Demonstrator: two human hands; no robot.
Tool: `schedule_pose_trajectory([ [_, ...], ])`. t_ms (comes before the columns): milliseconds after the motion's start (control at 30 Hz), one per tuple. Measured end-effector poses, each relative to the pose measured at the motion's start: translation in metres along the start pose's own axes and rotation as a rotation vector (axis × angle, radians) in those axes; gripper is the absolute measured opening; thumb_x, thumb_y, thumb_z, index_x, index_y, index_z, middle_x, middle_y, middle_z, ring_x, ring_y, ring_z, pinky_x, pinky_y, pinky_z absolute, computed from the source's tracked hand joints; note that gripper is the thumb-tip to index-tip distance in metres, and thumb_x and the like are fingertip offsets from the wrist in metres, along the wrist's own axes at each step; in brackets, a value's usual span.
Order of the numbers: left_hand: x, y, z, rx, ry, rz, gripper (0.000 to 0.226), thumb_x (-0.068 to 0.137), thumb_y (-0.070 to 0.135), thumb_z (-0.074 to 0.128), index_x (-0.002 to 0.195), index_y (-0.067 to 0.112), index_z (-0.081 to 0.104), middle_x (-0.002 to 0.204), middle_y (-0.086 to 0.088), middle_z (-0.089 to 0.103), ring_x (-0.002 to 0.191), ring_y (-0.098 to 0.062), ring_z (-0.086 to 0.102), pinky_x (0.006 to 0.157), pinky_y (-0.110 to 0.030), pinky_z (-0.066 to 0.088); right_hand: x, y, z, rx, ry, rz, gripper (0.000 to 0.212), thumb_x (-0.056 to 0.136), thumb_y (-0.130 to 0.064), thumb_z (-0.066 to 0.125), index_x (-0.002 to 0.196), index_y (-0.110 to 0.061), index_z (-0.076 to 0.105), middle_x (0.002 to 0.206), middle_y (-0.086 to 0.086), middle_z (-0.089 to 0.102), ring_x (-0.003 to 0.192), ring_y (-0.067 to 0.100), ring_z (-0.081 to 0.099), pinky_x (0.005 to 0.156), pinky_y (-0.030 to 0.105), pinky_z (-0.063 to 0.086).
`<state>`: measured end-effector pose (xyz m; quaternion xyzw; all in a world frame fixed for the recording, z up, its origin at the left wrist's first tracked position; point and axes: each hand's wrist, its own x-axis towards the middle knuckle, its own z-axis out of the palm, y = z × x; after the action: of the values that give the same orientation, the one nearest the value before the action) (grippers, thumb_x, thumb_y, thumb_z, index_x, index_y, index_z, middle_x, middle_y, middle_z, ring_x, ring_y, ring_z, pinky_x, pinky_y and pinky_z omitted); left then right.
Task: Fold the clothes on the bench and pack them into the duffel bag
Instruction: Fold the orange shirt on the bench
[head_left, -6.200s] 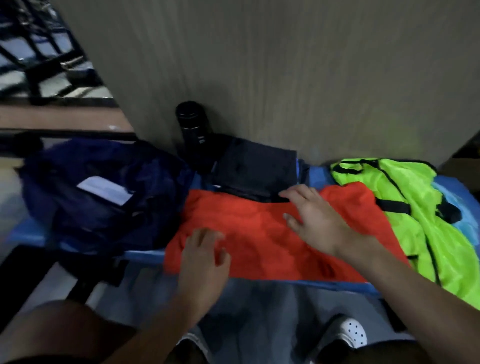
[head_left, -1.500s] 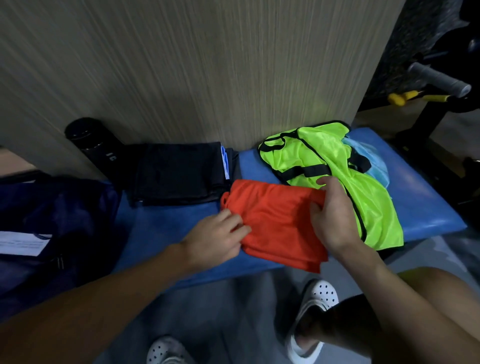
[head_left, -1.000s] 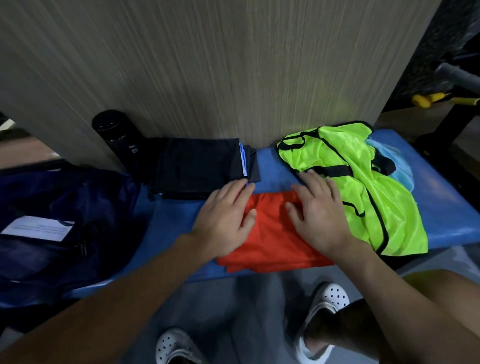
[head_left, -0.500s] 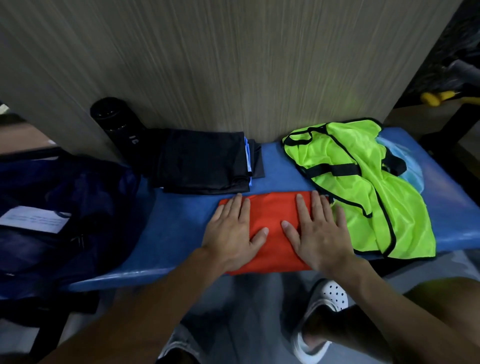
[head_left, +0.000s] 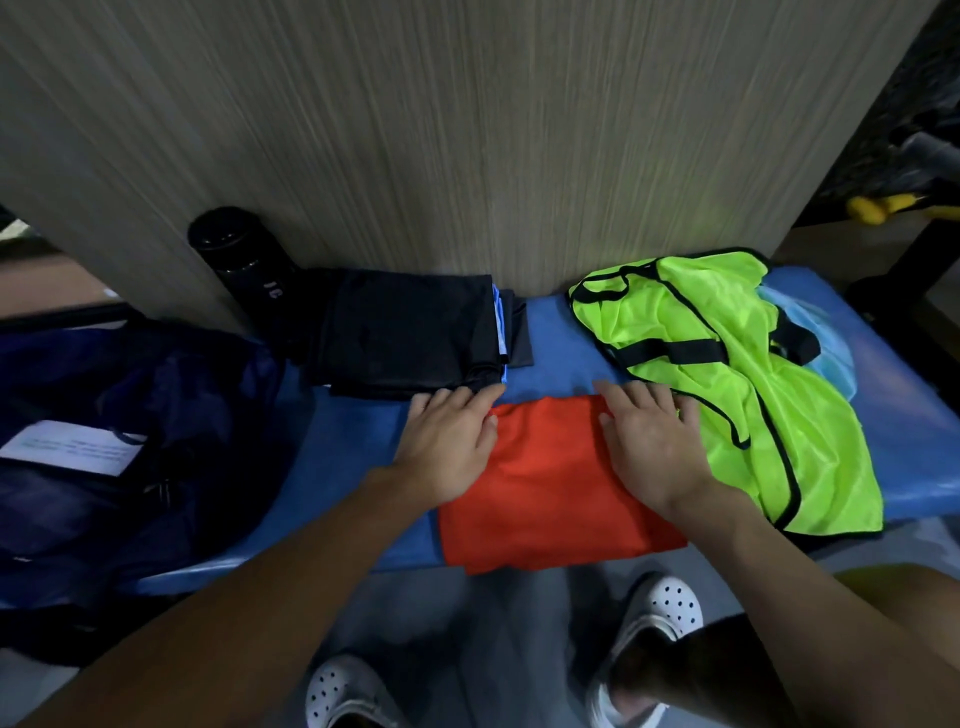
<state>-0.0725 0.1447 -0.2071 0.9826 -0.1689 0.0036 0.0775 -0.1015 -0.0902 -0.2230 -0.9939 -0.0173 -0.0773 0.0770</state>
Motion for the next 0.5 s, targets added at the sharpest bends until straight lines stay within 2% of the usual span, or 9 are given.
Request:
schedule_pose_trajectory([
  [67, -0.004, -0.004, 0.006, -0.005, 0.027, 0.015, 0.062, 0.094, 0.047, 0.013, 0.14, 0.027, 0.051, 0.111, -0.002, 0.061, 0.107, -0.026, 0.053, 0.095, -0.042, 0.034, 0.004, 0.0, 0.002, -0.025, 0.005, 0.022, 0.036, 0.099, -0.032, 0.041, 0.129, -0.017, 0.054, 0.118, 0.007, 0.056, 0.113, 0.031, 0.046, 0.094, 0.047, 0.027],
  [167, -0.01, -0.007, 0.013, -0.006, 0.002, -0.036, 0.074, 0.091, 0.052, 0.002, 0.129, 0.02, 0.056, 0.11, -0.005, 0.057, 0.106, -0.025, 0.048, 0.092, -0.04, 0.031, 0.007, -0.001, 0.005, -0.086, 0.027, 0.046, 0.028, 0.096, -0.032, 0.046, 0.111, -0.011, 0.059, 0.107, 0.012, 0.056, 0.102, 0.033, 0.048, 0.088, 0.047, 0.027],
  [300, -0.012, -0.004, 0.011, 0.03, 0.031, -0.113, 0.071, 0.094, 0.051, 0.003, 0.109, 0.011, 0.06, 0.104, -0.011, 0.057, 0.098, -0.028, 0.048, 0.088, -0.042, 0.037, 0.006, -0.002, 0.008, -0.13, 0.129, 0.051, 0.02, 0.089, -0.026, 0.06, 0.094, -0.006, 0.059, 0.093, 0.016, 0.056, 0.087, 0.035, 0.05, 0.078, 0.047, 0.032],
  [333, -0.012, -0.003, 0.01, 0.035, 0.013, -0.131, 0.068, 0.095, 0.051, 0.006, 0.108, 0.011, 0.059, 0.104, -0.011, 0.057, 0.099, -0.028, 0.048, 0.089, -0.042, 0.037, 0.006, -0.002, 0.008, -0.125, 0.147, 0.05, 0.02, 0.088, -0.026, 0.062, 0.092, -0.007, 0.058, 0.091, 0.016, 0.056, 0.085, 0.035, 0.051, 0.078, 0.047, 0.033],
  [400, -0.009, -0.006, 0.01, -0.007, -0.007, -0.141, 0.053, 0.1, 0.05, 0.027, 0.111, 0.01, 0.06, 0.109, -0.011, 0.054, 0.105, -0.029, 0.048, 0.093, -0.043, 0.038, 0.005, -0.001, 0.008, -0.105, 0.138, 0.054, 0.023, 0.09, -0.031, 0.061, 0.092, -0.009, 0.057, 0.091, 0.015, 0.058, 0.087, 0.035, 0.052, 0.08, 0.046, 0.033],
  [467, -0.008, -0.012, 0.008, -0.14, 0.004, -0.136, 0.051, 0.09, 0.057, 0.047, 0.11, 0.013, 0.063, 0.109, -0.006, 0.053, 0.108, -0.027, 0.05, 0.097, -0.042, 0.039, 0.004, 0.002, 0.006, -0.074, 0.121, 0.051, 0.025, 0.091, -0.037, 0.058, 0.094, -0.013, 0.055, 0.092, 0.012, 0.062, 0.09, 0.034, 0.054, 0.082, 0.044, 0.029],
  [500, -0.009, -0.016, 0.006, -0.238, 0.017, -0.143, 0.055, 0.08, 0.063, 0.05, 0.106, 0.016, 0.064, 0.104, -0.001, 0.054, 0.106, -0.025, 0.053, 0.096, -0.042, 0.04, 0.004, 0.004, 0.005, -0.048, 0.121, 0.045, 0.024, 0.091, -0.038, 0.058, 0.094, -0.014, 0.054, 0.092, 0.01, 0.064, 0.091, 0.033, 0.055, 0.082, 0.043, 0.027],
])
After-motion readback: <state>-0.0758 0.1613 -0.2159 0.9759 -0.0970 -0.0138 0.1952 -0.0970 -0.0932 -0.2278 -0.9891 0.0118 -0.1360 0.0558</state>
